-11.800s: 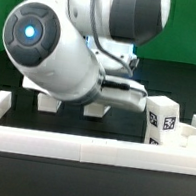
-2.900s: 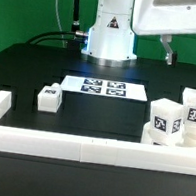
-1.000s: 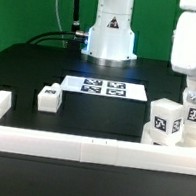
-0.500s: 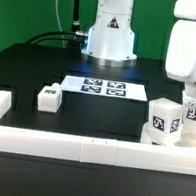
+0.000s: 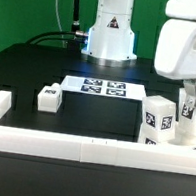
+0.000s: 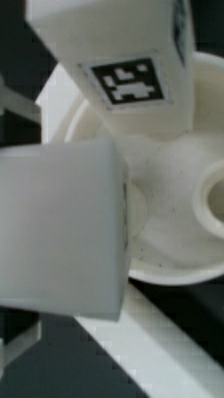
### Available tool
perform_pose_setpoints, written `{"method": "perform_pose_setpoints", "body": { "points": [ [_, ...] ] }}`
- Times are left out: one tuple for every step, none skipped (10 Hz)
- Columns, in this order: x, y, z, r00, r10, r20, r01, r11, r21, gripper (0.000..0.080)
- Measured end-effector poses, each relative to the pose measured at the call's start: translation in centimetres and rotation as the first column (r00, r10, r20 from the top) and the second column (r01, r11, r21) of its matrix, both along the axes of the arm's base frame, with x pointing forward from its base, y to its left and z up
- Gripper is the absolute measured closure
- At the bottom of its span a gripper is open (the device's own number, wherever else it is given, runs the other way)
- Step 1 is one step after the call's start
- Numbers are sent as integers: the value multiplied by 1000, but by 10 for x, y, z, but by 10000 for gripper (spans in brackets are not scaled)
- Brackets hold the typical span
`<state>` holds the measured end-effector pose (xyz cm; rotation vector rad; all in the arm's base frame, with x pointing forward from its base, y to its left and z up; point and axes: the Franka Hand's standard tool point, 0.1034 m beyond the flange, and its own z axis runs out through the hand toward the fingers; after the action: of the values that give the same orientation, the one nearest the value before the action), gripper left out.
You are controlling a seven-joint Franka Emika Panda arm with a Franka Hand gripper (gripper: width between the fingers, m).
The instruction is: Assemble stool
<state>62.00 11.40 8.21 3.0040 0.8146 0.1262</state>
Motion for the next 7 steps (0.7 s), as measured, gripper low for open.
{"method": "perform_pose_setpoints", "body": {
  "points": [
    [0, -1, 0, 990, -139, -4, 139, 990, 22, 466],
    [0, 2, 0, 965, -263, -10, 263, 964, 38, 466],
    [-1, 6, -1, 915, -402, -23, 403, 913, 58, 466],
    [-2, 6, -1, 837, -545, -45, 547, 834, 77, 465],
    [-2, 4, -2, 762, -645, -65, 648, 756, 92, 465],
    [-2, 4, -2, 724, -686, -71, 690, 718, 93, 465],
    [-2, 4, -2, 680, -729, -77, 733, 674, 94, 465]
  ]
}}
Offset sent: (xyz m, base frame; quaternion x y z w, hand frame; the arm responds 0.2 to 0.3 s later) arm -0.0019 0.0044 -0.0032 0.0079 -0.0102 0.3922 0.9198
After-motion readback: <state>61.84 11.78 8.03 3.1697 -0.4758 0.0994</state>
